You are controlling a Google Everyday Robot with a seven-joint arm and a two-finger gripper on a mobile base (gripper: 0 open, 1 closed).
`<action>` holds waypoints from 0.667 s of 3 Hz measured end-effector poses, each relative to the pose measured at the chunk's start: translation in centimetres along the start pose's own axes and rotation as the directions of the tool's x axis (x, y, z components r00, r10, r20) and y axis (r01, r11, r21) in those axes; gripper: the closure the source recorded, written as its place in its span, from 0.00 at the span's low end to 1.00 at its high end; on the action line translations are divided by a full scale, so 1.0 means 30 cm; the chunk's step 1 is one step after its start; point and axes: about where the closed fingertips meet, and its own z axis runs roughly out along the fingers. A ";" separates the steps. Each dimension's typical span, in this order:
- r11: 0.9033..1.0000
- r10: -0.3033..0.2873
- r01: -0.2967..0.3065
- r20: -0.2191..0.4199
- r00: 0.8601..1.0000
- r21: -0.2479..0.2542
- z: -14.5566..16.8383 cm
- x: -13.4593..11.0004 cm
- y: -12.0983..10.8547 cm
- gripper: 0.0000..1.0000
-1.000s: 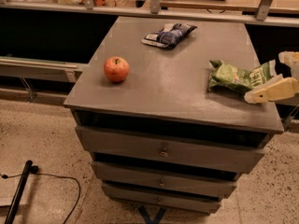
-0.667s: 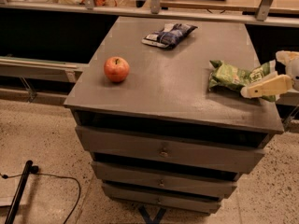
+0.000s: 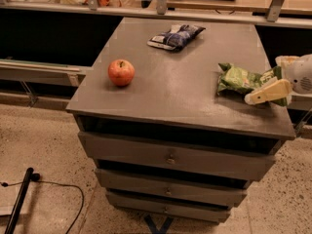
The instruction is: Move green jalapeno chip bag near apple
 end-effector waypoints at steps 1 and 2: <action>0.998 -0.051 0.049 -0.045 0.998 -0.051 0.051 0.018 0.017 0.26; 0.993 -0.085 0.080 -0.055 0.995 -0.082 0.074 0.014 0.031 0.50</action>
Offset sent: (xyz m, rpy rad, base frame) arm 0.0056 0.0190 -0.0187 -0.0920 0.0372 0.1438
